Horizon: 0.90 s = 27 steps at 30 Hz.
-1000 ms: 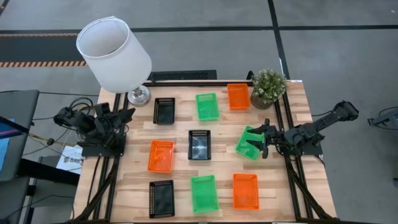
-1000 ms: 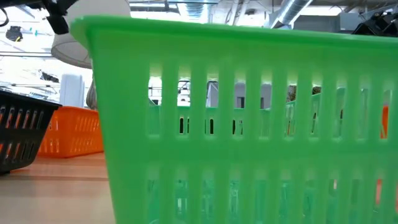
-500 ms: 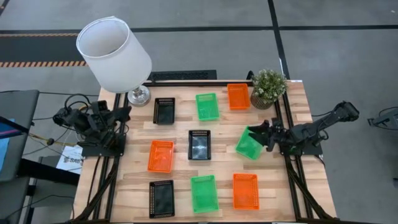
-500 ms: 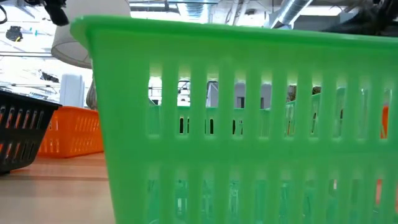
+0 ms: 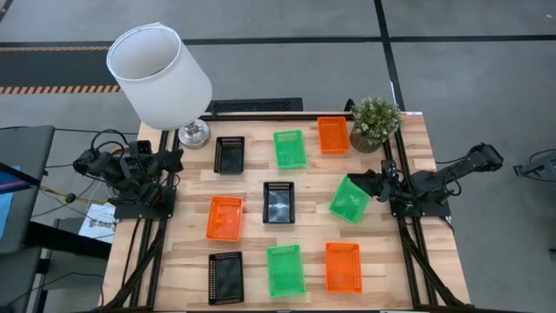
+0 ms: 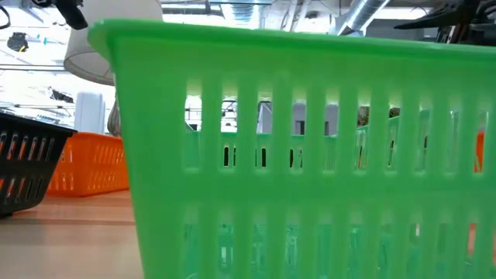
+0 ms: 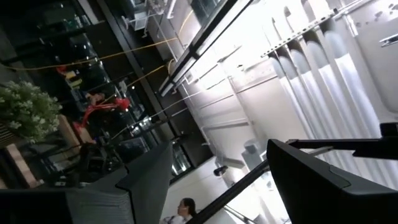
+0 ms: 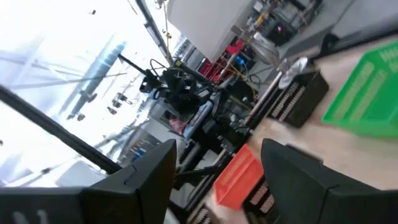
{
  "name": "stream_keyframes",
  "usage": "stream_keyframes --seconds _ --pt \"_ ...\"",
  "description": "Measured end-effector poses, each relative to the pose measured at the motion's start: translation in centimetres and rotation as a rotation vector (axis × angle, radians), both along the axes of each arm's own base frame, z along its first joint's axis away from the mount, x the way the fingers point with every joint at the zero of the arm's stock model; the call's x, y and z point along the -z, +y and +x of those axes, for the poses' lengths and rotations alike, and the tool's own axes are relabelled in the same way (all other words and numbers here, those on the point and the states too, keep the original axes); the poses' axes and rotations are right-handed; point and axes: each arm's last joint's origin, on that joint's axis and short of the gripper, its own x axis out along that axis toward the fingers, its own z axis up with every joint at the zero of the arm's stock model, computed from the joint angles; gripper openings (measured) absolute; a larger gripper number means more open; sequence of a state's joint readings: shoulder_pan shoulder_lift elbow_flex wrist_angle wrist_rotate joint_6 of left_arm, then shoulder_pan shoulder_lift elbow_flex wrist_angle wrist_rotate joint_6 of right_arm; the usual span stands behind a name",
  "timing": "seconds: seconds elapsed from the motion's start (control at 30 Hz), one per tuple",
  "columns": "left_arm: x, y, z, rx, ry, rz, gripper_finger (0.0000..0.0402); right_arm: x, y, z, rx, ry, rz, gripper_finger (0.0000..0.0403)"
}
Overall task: Stack baskets by color
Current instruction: Adjust the middle right green bin
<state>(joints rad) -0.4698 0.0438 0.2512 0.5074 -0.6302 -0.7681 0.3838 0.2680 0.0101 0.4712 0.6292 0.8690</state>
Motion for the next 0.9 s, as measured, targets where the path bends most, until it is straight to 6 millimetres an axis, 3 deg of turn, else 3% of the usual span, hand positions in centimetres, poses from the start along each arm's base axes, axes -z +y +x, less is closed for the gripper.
stream_keyframes --seconds 0.13,0.33,0.4,0.57,0.73,0.9 --pt "0.2 -0.3 0.8 -0.026 0.052 0.002 0.0251 0.0 0.0 0.0 0.000 0.000 0.001 0.0259" --pt "-0.5 -0.8 1.7 -0.025 0.066 0.010 0.0251 -1.0 -0.3 -0.2 0.034 -0.109 0.153 0.0259" --pt "-1.5 -0.9 1.9 -0.029 0.069 0.029 0.0251 -2.1 -0.3 -0.3 0.016 -0.146 0.150 0.0259" --pt "-5.4 -1.3 2.5 -0.035 0.119 0.146 0.0251 -7.5 -0.3 -0.7 -0.026 -0.191 0.014 0.0259" --pt "-9.7 -1.6 3.4 -0.081 0.332 0.234 0.0251 -12.2 0.0 -0.2 -0.061 0.102 -0.105 0.0259" --pt "-12.7 -1.8 4.0 -0.104 0.563 0.248 0.0251 -13.3 0.3 0.4 -0.069 0.627 0.135 0.0259"
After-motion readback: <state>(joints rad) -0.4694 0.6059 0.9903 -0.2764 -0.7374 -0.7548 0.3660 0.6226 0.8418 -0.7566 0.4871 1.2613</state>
